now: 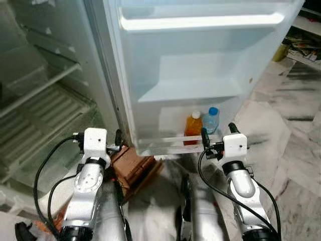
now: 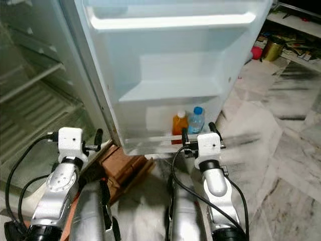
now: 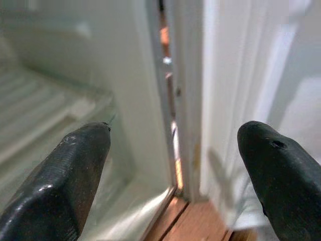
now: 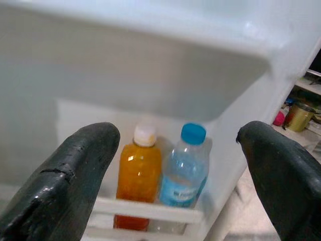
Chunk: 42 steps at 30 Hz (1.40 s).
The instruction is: Restocking fridge
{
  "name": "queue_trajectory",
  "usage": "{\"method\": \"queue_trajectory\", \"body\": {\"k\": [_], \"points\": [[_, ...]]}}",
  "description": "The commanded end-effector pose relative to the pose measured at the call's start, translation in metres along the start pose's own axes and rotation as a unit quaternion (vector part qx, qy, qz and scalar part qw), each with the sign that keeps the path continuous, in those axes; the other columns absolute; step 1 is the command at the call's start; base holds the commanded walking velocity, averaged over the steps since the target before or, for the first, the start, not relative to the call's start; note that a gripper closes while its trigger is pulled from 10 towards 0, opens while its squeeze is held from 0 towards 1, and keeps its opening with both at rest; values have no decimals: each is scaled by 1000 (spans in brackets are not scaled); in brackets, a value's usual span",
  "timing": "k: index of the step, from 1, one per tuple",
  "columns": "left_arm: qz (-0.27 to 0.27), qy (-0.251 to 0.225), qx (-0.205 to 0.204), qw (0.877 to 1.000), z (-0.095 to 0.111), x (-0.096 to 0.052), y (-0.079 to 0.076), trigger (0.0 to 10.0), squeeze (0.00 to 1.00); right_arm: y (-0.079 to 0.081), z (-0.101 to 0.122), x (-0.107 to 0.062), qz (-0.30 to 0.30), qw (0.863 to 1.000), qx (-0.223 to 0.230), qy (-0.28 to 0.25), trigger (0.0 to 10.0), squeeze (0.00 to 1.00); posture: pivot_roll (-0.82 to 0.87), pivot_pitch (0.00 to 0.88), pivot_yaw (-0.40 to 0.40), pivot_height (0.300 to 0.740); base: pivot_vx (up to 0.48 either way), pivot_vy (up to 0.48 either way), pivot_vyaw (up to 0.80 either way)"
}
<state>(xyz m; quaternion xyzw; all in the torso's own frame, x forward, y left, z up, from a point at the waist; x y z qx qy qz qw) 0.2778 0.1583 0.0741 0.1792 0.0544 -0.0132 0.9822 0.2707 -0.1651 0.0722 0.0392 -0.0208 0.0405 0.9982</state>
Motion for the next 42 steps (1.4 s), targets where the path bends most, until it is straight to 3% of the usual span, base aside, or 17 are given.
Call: {"method": "queue_trajectory", "body": {"k": [1, 23, 42], "points": [[-2, -5, 5, 1000, 2, 2, -2, 10000, 0, 0, 2, 1, -1, 1000, 0, 2, 10000, 0, -15, 52, -2, 626, 0, 0, 0], [1, 2, 7, 1000, -1, 3, -2, 10000, 0, 2, 5, 0, 9, 1000, -3, 6, 10000, 0, -19, 78, 1, 739, 0, 0, 0], [2, 11, 10, 1000, -2, 5, -5, 10000, 0, 10, -1, 2, 41, 998, 5, 36, 10000, 0, -20, 82, 1, 740, 0, -75, 0]]}}
Point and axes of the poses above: a point about 5 cm out from each wrist's last joint towards the gripper, its own x axis pointing out of the wrist towards the gripper, its own z axis along the axis of the wrist's last joint, y = z × x, the point moved 1 cm from there along x, pointing out of the wrist towards the gripper, and after that the axes turned 14 degrees about x, right-handed, at the moved point
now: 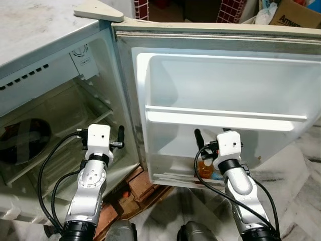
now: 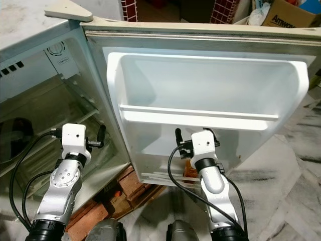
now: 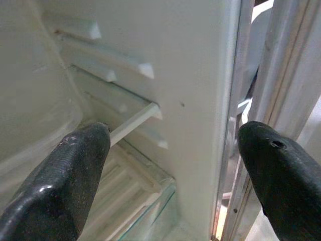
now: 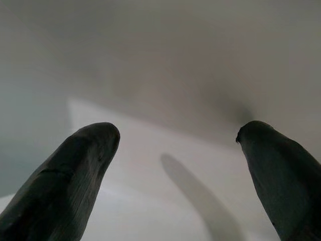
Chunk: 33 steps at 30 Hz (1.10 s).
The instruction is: Restocking fridge
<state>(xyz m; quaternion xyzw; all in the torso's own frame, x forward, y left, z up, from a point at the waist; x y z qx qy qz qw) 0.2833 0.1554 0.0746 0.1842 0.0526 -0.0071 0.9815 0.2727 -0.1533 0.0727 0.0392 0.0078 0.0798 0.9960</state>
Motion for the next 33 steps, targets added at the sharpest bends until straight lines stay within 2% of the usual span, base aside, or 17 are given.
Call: {"method": "queue_trajectory", "body": {"k": [1, 12, 14, 15, 17, 18, 21, 26, 27, 29, 33], "points": [[-6, 11, 6, 1000, -4, 0, -3, 10000, 0, -1, -1, -1, 4, 1000, 3, 7, 10000, 0, -21, 83, 2, 740, 0, -322, 0], [-8, 7, 6, 1000, -2, 2, -4, 10000, 0, 3, -1, 1, 25, 999, 20, 11, 10000, 0, -19, 80, 3, 740, -69, -334, 0], [-7, 9, 3, 1000, -2, 3, -4, 10000, 0, 18, -2, -1, 90, 995, 46, 24, 10000, 0, -17, 78, 4, 740, -298, -343, 0], [-7, 9, 3, 1000, -2, 3, -4, 10000, 0, 18, -2, -1, 90, 995, 46, 24, 10000, 0, -17, 78, 4, 740, -311, -345, 0], [-6, 9, 3, 1000, -2, 3, -4, 10000, 0, 31, -5, -6, 151, 985, 69, 46, 10000, 0, -16, 76, 4, 740, -313, -343, 0], [-6, 8, 4, 1000, -2, 3, -4, 10000, 0, 33, -6, -8, 164, 982, 72, 51, 10000, 0, -16, 76, 4, 740, -311, -341, 0], [-5, 7, 4, 1000, -2, 4, -4, 10000, 0, 35, -8, -11, 184, 978, 76, 66, 10000, 0, -12, 73, 3, 740, -311, -342, 0], [-6, 6, 6, 1000, -2, 5, -3, 10000, 0, 43, -18, -19, 250, 954, 108, 124, 10000, 0, -13, 69, 5, 740, -306, -343, 0], [-6, 5, 7, 1000, -1, 5, -3, 10000, 0, 46, -19, -21, 273, 945, 111, 140, 10000, 0, -12, 69, 7, 740, -307, -341, 0], [-6, 5, 8, 1000, -1, 5, -3, 10000, 0, 46, -19, -22, 285, 941, 108, 147, 10000, 0, -10, 68, 7, 740, -294, -341, 0], [-6, 4, 11, 1000, -1, 5, -3, 10000, 0, 38, -16, -16, 250, 953, 107, 133, 10000, 0, -7, 70, 7, 740, -124, -318, 0]]}}
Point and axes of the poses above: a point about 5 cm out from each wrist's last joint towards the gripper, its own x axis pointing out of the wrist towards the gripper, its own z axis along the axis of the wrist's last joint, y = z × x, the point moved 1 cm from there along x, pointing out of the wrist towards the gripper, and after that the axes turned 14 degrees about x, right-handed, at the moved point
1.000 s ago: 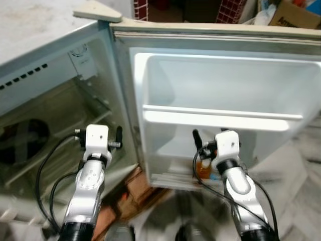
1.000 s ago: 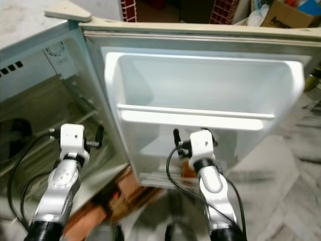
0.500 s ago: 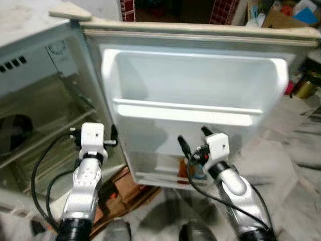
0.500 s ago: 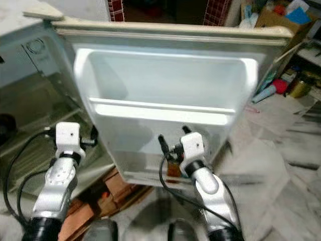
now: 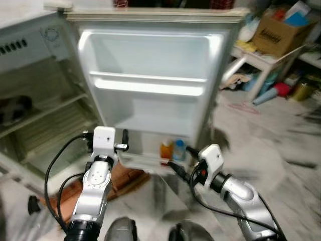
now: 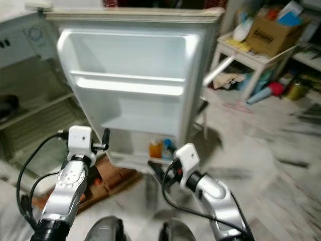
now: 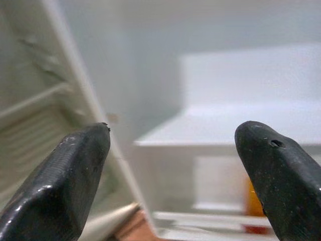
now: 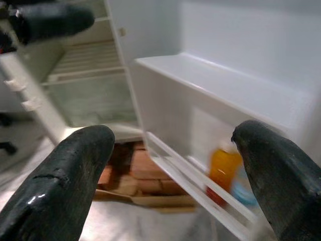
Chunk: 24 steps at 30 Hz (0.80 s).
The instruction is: Restocking fridge
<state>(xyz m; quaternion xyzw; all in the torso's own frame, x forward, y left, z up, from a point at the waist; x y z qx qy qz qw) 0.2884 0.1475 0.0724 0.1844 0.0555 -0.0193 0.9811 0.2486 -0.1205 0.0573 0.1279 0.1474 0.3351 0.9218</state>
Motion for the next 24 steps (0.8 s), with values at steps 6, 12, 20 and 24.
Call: {"method": "queue_trajectory", "body": {"k": [6, 12, 20, 24], "points": [[3, 1, 4, 1000, -2, -1, 5, 10000, 0, -19, 18, -2, -120, 989, -36, -77, 10000, 0, -9, 72, 9, 740, 0, -99, 0], [-11, -1, 10, 1000, -2, 0, 3, 10000, 0, -27, 28, -9, -180, 974, -80, -111, 10000, 0, -20, 76, 15, 740, 0, 0, 342], [-11, -1, 10, 1000, -1, 1, 1, 10000, 0, -28, 28, -7, -190, 970, -87, -122, 10000, 0, -21, 77, 12, 740, 0, -386, 770], [-10, 0, 10, 1000, -1, 2, 0, 10000, 0, -28, 27, -5, -188, 970, -92, -120, 10000, 0, -20, 77, 11, 740, 0, -476, 734]]}}
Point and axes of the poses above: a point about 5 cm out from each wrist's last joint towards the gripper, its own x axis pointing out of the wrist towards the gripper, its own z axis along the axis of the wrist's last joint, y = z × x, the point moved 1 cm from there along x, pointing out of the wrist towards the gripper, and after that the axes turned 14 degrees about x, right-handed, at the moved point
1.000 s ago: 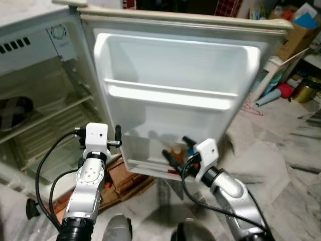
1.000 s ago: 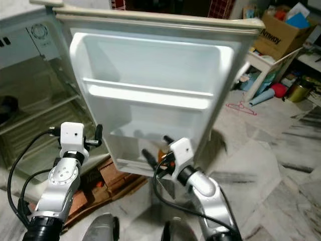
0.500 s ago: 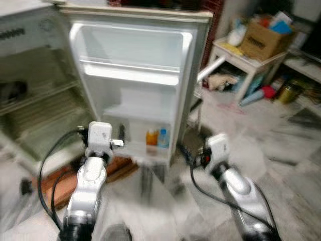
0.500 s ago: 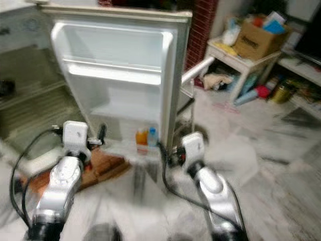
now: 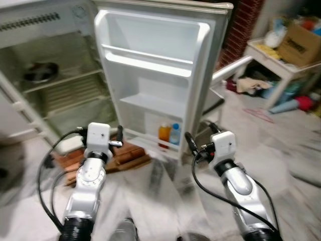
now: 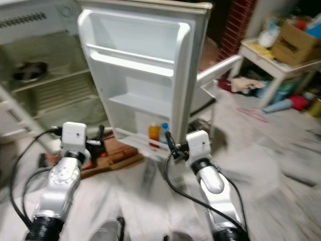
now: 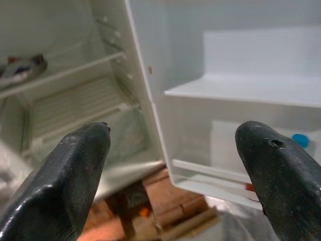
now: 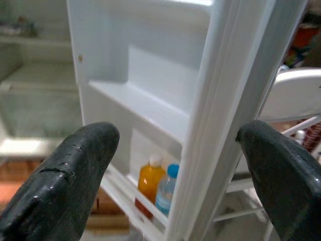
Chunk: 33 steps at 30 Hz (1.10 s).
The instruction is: Restocking fridge
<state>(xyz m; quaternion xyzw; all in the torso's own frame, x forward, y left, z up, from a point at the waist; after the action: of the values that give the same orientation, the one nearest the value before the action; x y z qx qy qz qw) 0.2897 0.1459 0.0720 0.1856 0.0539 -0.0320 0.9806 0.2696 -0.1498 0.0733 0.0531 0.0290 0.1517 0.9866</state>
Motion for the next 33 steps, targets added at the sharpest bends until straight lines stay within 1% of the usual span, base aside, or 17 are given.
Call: {"method": "queue_trajectory", "body": {"k": [1, 12, 15, 22, 26, 29, 33], "points": [[2, 4, 8, 1000, -1, 0, 2, 10000, 0, 1, 0, 1, -3, 1000, -1, -3, 10000, 0, -21, 77, 11, 740, 0, -480, 531], [1, 4, 9, 1000, -1, 1, 0, 10000, 0, 0, -2, 2, -4, 1000, 4, -2, 10000, 0, -25, 78, 13, 740, 0, -480, 0], [1, 3, 8, 1000, 0, 2, 0, 10000, 0, 3, 0, 3, 3, 1000, -14, -10, 10000, 0, -24, 79, 14, 740, 0, -480, 660], [5, 4, 7, 1000, -1, 2, 1, 10000, 0, 3, 0, 4, 1, 1000, -8, -13, 10000, 0, -18, 80, 15, 740, 0, -469, 783], [9, 6, 7, 1000, -1, 2, 2, 10000, 0, 3, 0, 4, 1, 1000, -8, -14, 10000, 0, -19, 80, 15, 740, 0, 0, 781], [12, -4, -4, 1000, 1, 1, 3, 10000, 0, 2, 0, 4, 0, 1000, -7, -15, 10000, 0, -20, 80, 15, 740, 0, 0, 781], [7, -9, -5, 1000, 2, 1, 3, 10000, 0, 2, 0, 4, -1, 1000, -8, -16, 10000, 0, -20, 80, 14, 740, 0, 0, 772]]}}
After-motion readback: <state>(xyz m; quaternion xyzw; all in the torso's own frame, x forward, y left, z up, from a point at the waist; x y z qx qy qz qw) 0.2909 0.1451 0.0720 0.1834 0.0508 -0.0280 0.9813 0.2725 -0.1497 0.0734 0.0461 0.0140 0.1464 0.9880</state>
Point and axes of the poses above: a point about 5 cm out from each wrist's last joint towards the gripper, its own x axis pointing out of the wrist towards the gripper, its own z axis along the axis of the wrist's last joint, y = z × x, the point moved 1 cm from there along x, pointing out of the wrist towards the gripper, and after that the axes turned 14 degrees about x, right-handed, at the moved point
